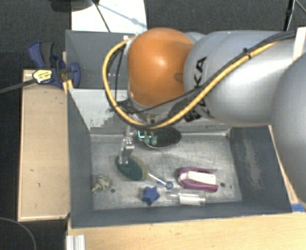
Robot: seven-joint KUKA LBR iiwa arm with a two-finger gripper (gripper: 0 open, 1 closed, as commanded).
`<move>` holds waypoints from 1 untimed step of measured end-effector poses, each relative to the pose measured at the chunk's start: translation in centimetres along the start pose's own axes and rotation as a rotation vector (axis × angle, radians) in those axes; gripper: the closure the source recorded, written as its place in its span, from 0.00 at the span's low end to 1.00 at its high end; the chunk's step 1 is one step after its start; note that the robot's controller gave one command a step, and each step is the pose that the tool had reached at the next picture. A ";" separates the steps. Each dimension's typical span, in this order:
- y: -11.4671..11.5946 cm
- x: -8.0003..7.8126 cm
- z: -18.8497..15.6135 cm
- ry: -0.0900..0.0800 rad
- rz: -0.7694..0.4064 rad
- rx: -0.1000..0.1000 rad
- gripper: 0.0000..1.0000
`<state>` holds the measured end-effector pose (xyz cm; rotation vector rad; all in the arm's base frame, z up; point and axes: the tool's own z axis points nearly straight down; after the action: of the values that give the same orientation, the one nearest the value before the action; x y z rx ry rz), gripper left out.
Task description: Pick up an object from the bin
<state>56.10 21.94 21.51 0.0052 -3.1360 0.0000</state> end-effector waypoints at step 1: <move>-5.1 4.2 9.6 0.002 -0.116 0.003 0.00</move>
Offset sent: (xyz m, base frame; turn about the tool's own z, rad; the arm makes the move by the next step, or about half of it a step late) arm -0.0405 -0.0488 -0.0920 -0.1179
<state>51.84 16.79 11.91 0.1869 -3.1283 0.0045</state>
